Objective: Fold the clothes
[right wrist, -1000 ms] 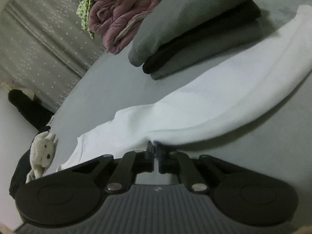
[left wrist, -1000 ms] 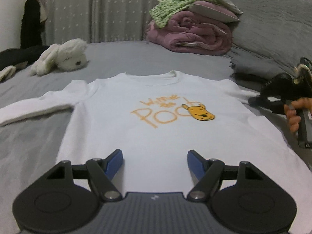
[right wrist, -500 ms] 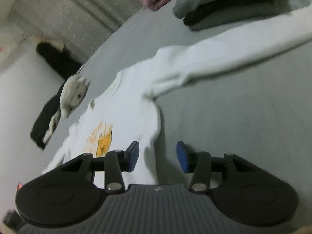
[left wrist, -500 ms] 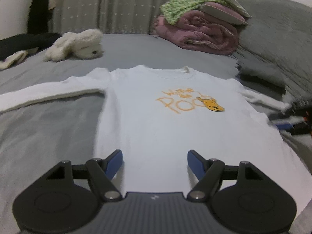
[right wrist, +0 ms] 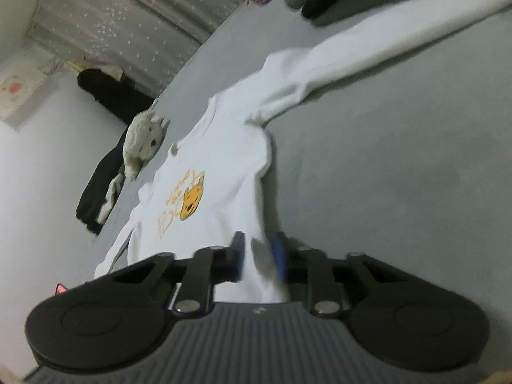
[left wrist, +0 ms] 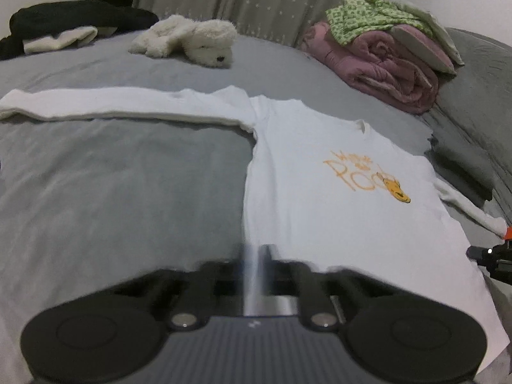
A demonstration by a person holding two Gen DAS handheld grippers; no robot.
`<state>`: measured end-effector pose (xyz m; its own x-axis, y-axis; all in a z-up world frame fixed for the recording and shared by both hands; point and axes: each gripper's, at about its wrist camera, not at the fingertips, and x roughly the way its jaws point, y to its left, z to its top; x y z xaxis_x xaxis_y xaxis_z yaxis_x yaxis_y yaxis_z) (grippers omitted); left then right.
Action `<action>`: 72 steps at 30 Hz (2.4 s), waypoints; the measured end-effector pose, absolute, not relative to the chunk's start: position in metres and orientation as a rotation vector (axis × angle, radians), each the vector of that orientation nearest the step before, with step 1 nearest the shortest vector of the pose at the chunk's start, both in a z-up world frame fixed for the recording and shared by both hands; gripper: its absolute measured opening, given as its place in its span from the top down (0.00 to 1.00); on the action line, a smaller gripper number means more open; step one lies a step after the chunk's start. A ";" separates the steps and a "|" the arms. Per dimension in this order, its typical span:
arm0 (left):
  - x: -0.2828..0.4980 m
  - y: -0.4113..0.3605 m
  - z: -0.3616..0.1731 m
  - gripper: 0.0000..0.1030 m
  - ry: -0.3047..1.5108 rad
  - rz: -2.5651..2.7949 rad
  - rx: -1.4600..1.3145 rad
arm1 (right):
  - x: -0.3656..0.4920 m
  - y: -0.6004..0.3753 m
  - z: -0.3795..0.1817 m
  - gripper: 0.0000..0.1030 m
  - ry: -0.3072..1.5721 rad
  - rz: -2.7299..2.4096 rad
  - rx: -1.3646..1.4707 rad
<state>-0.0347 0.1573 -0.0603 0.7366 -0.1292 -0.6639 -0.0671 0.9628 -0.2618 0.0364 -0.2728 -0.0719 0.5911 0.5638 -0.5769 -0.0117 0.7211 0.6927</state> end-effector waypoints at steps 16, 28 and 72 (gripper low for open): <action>-0.044 0.182 -0.056 0.66 0.977 -0.193 -0.442 | 0.003 -0.293 -0.072 0.83 1.039 0.320 0.752; -0.109 0.185 -0.063 0.94 1.022 -0.180 -0.580 | -0.064 -0.289 -0.070 0.90 1.085 0.365 0.738; -0.030 0.066 -0.066 0.09 0.634 -0.164 0.039 | 0.007 -0.139 -0.065 0.14 0.710 0.107 0.085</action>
